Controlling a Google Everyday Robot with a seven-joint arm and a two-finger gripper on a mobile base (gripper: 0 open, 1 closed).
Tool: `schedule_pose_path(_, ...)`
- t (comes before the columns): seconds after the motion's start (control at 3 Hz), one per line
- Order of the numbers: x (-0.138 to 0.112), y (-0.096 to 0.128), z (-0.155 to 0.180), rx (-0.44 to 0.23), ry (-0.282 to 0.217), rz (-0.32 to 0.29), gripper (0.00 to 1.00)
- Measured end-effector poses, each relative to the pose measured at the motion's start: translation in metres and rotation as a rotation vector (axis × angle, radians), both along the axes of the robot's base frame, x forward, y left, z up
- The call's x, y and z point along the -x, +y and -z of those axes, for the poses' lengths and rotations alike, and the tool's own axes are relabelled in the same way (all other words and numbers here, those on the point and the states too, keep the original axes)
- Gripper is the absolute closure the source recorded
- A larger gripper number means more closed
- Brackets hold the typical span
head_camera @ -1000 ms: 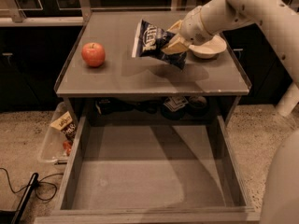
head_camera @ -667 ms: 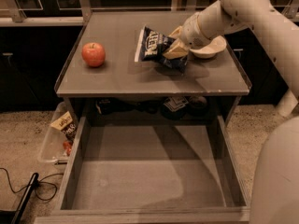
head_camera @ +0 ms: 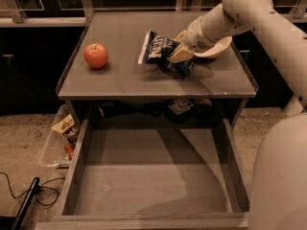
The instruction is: Pick blue chip bag from top drawer and place on counter
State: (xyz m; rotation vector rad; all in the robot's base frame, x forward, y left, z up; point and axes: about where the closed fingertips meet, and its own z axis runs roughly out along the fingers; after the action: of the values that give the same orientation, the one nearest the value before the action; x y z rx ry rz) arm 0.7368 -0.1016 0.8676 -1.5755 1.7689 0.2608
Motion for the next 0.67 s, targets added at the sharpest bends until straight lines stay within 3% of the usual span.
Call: schedule_pose_path(0.67,0.0,0.0001,0.0001,0.0,0.0,0.0,0.44)
